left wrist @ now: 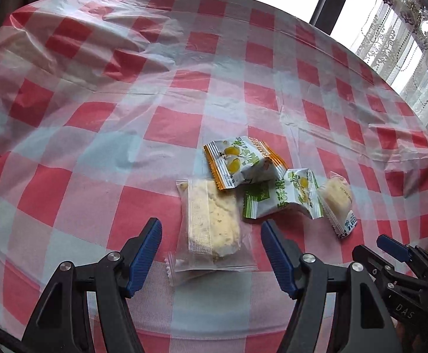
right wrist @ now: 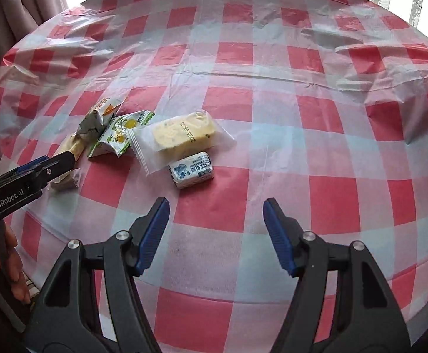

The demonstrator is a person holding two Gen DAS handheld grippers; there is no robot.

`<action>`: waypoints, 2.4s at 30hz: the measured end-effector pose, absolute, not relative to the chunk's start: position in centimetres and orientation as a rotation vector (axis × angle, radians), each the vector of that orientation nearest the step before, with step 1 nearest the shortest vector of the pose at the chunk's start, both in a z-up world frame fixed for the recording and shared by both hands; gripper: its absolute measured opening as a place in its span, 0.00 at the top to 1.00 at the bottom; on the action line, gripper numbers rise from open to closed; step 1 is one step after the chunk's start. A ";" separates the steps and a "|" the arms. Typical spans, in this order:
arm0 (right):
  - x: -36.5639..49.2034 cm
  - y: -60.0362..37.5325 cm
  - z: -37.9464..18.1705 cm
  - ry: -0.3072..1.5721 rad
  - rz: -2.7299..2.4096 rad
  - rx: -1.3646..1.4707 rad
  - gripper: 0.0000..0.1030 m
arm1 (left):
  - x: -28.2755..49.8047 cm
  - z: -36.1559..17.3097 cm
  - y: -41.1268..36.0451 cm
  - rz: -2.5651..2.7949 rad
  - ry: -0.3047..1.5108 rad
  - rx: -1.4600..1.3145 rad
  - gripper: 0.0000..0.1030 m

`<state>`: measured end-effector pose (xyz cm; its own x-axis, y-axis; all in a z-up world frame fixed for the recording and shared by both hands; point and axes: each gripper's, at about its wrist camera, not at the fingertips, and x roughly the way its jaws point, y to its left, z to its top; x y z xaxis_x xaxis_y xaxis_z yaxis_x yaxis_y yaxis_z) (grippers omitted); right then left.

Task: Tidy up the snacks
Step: 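Grasp the clear cake bag with the left tool while the right tool grasps a white-blue candy, then carry the cake bag and candy into the box and open both tools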

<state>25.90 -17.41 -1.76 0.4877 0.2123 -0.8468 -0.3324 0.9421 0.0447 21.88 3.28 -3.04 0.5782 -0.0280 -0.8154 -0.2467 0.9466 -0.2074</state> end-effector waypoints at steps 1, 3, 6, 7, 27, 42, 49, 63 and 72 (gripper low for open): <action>26.2 -17.2 -1.9 1.005 0.335 -0.134 0.33 | 22.0 -3.3 3.3 0.128 0.956 -0.315 0.32; 26.6 -16.6 -2.1 0.994 0.335 -0.149 0.33 | 22.1 -3.6 3.2 0.130 0.960 -0.311 0.35; 27.0 -15.8 -2.3 0.980 0.354 -0.171 0.34 | 22.1 -3.6 3.2 0.128 0.957 -0.305 0.41; 27.1 -15.5 -2.5 0.981 0.358 -0.180 0.37 | 22.1 -3.6 3.2 0.129 0.955 -0.304 0.43; 24.6 -16.9 -0.8 0.950 0.369 -0.153 0.63 | 20.1 -2.8 3.2 0.078 0.951 -0.377 0.62; 20.4 -20.9 1.8 0.907 0.334 -0.072 0.63 | 16.6 0.7 -0.8 0.023 0.899 -0.315 0.62; 18.5 -24.1 2.5 0.896 0.307 -0.007 0.63 | 15.6 2.1 -4.7 -0.054 0.889 -0.267 0.62; 15.4 -32.7 3.0 0.897 0.217 0.135 0.63 | 14.6 3.6 -13.5 -0.208 0.902 -0.142 0.62; 13.2 -40.4 2.0 0.904 0.112 0.255 0.63 | 14.1 4.2 -19.9 -0.324 0.918 -0.041 0.62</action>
<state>13.23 -40.37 2.02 0.6149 0.2035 -0.7619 0.0107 0.9639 0.2661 14.09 -19.94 4.19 0.5624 -0.2927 -0.7733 0.2579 0.9507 -0.1723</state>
